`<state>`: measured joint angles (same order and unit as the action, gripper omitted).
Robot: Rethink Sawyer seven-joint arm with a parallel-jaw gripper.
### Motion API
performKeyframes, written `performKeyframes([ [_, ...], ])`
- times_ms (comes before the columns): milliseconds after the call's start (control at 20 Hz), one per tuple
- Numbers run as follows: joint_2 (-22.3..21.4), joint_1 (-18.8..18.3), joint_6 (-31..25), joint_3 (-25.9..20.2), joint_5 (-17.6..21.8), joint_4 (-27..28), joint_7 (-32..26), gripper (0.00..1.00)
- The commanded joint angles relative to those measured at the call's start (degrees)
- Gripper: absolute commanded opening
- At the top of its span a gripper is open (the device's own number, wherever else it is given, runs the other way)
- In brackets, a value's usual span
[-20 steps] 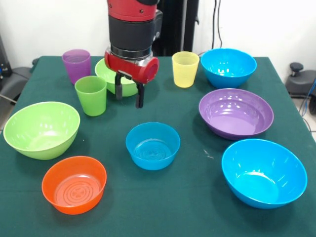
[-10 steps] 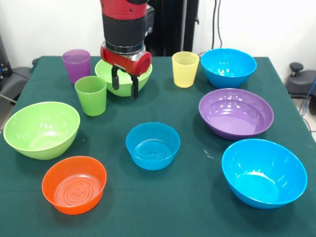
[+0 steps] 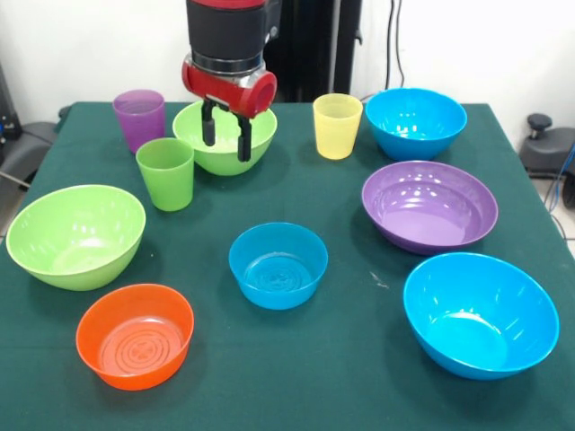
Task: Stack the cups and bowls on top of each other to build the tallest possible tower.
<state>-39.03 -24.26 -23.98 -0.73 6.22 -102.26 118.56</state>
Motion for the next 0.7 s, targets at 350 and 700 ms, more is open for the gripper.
performKeyframes([
  [350,0.2,-0.8,-4.2,-5.5,4.6,1.1,-5.3,1.00],
  [700,0.6,-1.9,-2.0,-5.2,6.5,-0.2,-5.6,1.00],
])
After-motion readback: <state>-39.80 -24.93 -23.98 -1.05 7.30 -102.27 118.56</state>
